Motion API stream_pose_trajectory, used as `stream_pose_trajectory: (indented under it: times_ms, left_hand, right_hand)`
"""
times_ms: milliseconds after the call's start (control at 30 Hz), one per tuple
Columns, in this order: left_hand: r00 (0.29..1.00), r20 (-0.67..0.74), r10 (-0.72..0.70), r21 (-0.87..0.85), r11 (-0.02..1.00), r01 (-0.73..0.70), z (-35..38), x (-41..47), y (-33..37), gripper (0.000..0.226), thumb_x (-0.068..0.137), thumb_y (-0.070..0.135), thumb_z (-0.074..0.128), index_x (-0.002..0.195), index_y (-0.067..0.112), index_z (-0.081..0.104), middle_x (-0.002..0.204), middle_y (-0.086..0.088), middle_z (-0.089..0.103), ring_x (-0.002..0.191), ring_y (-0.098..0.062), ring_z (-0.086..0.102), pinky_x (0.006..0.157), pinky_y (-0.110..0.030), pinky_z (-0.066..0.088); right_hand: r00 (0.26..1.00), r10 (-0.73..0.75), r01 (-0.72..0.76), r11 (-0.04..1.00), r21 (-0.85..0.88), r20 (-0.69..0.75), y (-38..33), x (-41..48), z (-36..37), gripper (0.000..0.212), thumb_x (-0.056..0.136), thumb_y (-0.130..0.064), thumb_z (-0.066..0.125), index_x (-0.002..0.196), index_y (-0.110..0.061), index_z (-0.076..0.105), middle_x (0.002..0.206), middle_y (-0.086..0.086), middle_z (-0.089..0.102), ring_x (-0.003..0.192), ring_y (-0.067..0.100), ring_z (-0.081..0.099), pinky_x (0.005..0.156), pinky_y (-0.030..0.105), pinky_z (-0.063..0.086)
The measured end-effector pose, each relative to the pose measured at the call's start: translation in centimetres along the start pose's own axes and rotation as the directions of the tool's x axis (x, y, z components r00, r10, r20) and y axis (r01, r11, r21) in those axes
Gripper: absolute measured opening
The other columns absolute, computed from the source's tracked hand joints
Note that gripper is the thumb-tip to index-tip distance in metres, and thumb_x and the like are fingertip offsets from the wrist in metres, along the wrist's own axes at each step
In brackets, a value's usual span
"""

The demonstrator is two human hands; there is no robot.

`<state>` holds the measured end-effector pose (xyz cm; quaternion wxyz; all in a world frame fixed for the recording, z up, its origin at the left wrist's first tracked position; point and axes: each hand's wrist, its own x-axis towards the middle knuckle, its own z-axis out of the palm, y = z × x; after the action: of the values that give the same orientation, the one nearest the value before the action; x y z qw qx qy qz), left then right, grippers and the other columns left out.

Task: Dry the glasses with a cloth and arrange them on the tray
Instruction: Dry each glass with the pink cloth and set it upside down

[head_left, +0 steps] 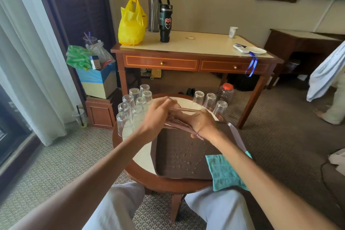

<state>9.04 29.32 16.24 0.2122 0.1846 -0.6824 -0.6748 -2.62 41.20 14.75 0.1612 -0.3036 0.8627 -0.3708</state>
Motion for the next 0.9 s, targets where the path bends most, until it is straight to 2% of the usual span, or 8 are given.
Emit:
stream_pose_trajectory:
  times_ms: [67,167,333,433,600,733,800,900]
  left_hand:
    - [0.955,0.113,-0.275,-0.2,0.935,0.293,-0.2,0.0,0.3,0.025,0.103,0.032,0.053,0.097,0.01,0.062,0.093,-0.011,0.071,0.09,-0.027,0.072,0.075,-0.038,0.061]
    - [0.864,0.167,-0.476,-0.203,0.841,0.502,-0.5,0.2,0.3,0.031,0.103,0.038,0.057,0.117,0.011,0.057,0.109,-0.015,0.072,0.099,-0.03,0.075,0.076,-0.041,0.064]
    - [0.91,0.026,-0.413,-0.079,0.907,0.414,0.1,0.6,1.0,0.026,0.106,0.031,0.055,0.124,0.014,0.06,0.11,-0.016,0.07,0.093,-0.029,0.077,0.075,-0.045,0.065]
    - [0.989,-0.088,-0.116,0.17,0.977,0.13,0.3,0.4,1.0,0.024,0.106,0.032,0.054,0.104,0.013,0.069,0.1,-0.012,0.07,0.09,-0.029,0.074,0.073,-0.047,0.065]
    - [0.973,-0.071,0.22,0.357,0.916,-0.181,-0.5,-0.2,-0.2,0.032,0.103,0.039,0.058,0.092,0.015,0.076,0.09,0.0,0.077,0.085,-0.016,0.075,0.078,-0.041,0.065]
    - [0.998,-0.059,0.028,0.075,0.997,-0.024,-0.8,0.0,-0.5,0.031,0.106,0.031,0.055,0.094,0.007,0.072,0.093,-0.006,0.075,0.089,-0.021,0.074,0.076,-0.034,0.063]
    - [0.981,0.028,-0.193,-0.143,0.97,0.196,-1.4,0.2,-0.3,0.03,0.107,0.032,0.051,0.098,0.007,0.066,0.092,-0.009,0.071,0.087,-0.023,0.073,0.074,-0.035,0.062]
    - [0.899,0.141,-0.415,-0.163,0.886,0.435,-1.9,0.0,-0.2,0.029,0.105,0.036,0.053,0.112,0.009,0.06,0.096,-0.013,0.072,0.088,-0.028,0.076,0.073,-0.04,0.064]
  right_hand:
    - [0.883,-0.417,0.277,0.835,-0.475,-0.218,-0.1,-0.5,-0.6,0.019,0.083,-0.01,0.057,0.075,-0.007,0.073,0.062,0.007,0.064,0.053,0.028,0.06,0.045,0.027,0.043]
    - [0.665,-0.707,0.427,0.626,-0.652,-0.242,-1.4,-2.1,-1.9,0.021,0.066,-0.006,0.047,0.056,-0.009,0.065,0.043,0.001,0.042,0.039,0.019,0.032,0.046,0.013,0.01]
    - [0.867,-0.459,0.301,0.791,-0.532,-0.193,2.2,1.4,0.0,0.002,0.078,-0.019,0.072,0.077,-0.017,0.071,0.064,-0.001,0.062,0.056,0.02,0.06,0.045,0.019,0.032]
    - [0.981,-0.189,0.182,0.973,-0.139,-0.039,3.3,2.6,2.4,0.038,0.092,-0.055,0.06,0.109,-0.024,0.072,0.082,0.004,0.073,0.051,0.006,0.065,0.042,0.018,0.044]
    - [0.861,0.174,-0.358,0.875,0.326,0.479,2.4,1.6,2.6,0.065,0.099,-0.061,0.04,0.095,-0.004,0.07,0.072,0.01,0.065,0.037,0.009,0.044,0.033,0.016,0.03]
    - [1.0,-0.014,0.013,0.996,0.087,0.004,2.3,2.0,1.9,0.05,0.078,-0.054,0.067,0.086,-0.005,0.073,0.064,0.008,0.067,0.045,0.022,0.06,0.04,0.024,0.043]
    - [0.891,-0.386,0.295,0.892,-0.342,-0.237,2.5,2.2,1.6,0.025,0.08,-0.026,0.057,0.063,-0.011,0.067,0.057,0.005,0.063,0.048,0.027,0.061,0.041,0.025,0.041]
    - [0.67,-0.678,0.475,0.704,-0.527,-0.301,0.8,0.0,0.8,0.028,0.068,-0.012,0.028,0.046,-0.019,0.045,0.04,-0.003,0.033,0.034,0.017,0.034,0.044,0.015,0.02]
